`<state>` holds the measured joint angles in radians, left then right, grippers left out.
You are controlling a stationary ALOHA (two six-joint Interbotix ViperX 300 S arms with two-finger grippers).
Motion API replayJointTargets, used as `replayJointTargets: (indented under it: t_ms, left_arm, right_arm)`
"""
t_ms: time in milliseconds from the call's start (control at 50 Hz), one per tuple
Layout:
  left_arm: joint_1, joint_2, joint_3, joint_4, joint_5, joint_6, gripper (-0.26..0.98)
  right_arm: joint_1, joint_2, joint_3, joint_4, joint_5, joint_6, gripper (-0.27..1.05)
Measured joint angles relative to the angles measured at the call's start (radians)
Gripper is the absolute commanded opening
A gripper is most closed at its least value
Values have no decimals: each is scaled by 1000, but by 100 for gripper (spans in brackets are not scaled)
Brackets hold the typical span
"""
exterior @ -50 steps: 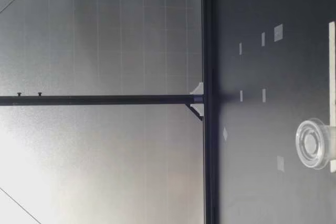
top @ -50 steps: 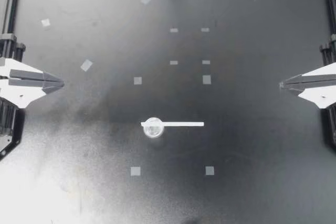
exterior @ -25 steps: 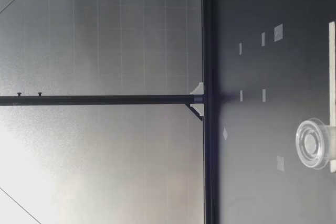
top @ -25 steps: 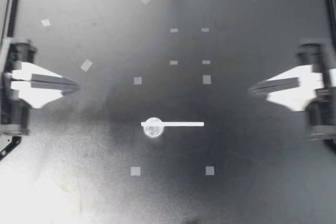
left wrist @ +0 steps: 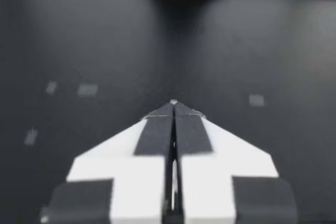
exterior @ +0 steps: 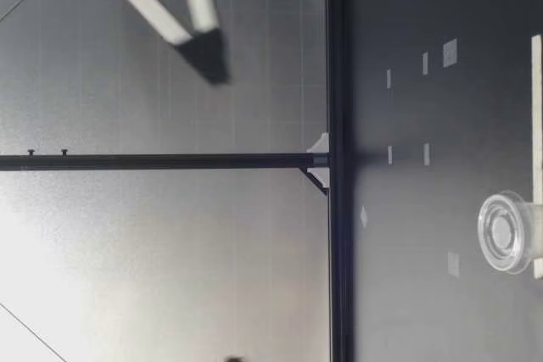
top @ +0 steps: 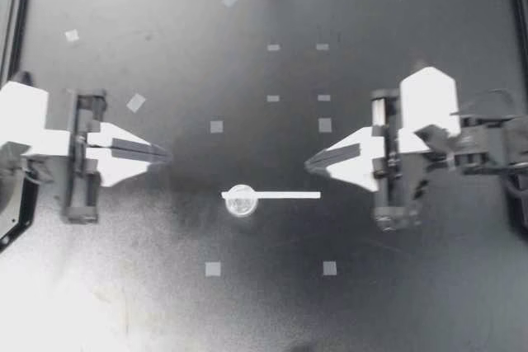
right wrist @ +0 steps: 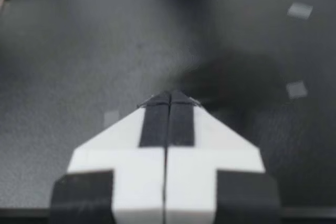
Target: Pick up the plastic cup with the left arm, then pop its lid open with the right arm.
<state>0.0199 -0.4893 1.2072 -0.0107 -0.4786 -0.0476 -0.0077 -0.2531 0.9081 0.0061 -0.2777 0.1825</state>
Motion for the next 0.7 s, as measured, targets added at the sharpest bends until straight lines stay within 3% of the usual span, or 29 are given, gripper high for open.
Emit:
replayJointTargets:
  t_ms: [160, 480, 700]
  left_arm:
    - [0, 98, -2, 0, -37, -9, 8]
    - [0, 239, -15, 0, -89, -43, 58]
    - [0, 350, -35, 0, -110, -63, 63]
  right_arm:
    - [0, 84, -25, -20, -14, 34, -7]
    - [0, 224, -80, -28, -38, 49, -7]
    - [0, 311, -112, -31, -64, 91, -7]
